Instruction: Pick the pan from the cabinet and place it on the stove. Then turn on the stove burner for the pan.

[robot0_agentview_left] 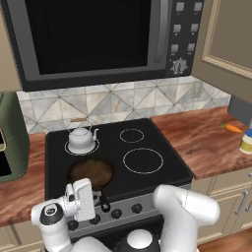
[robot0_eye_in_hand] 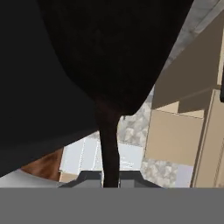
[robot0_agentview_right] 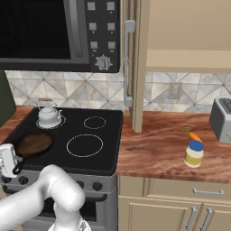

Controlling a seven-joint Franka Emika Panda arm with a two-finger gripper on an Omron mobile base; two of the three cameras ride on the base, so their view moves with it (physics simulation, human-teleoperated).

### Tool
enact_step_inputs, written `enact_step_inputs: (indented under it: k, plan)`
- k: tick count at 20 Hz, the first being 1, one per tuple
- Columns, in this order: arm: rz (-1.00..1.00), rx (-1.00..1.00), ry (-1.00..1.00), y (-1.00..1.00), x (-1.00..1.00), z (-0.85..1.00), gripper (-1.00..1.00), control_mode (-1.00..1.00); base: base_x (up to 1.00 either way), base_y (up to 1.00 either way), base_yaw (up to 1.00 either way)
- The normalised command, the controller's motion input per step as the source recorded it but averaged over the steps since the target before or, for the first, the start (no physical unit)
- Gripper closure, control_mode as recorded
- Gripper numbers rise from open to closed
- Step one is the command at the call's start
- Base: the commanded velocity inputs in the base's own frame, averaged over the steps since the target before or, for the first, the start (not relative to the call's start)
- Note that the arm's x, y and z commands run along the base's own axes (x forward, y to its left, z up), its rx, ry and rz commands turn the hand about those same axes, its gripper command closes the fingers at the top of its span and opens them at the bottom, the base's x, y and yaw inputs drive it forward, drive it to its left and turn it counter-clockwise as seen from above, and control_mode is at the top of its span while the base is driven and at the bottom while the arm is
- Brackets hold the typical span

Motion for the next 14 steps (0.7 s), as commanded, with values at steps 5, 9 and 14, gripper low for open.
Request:
enact_step_inputs:
  k: [5,9,14]
  plan:
    - [0.08,0.05,0.0,0.26,0.45,-0.32,1.0,-1.0,0.0,0.0,0.0]
    - [0.1,0.03,0.0,0.17,0.44,-0.18,1.0,-1.0,0.0,0.0,0.0]
    - [0.17,0.03,-0.01,0.1,0.34,-0.14,1.0,-1.0,0.0,0.0,0.0]
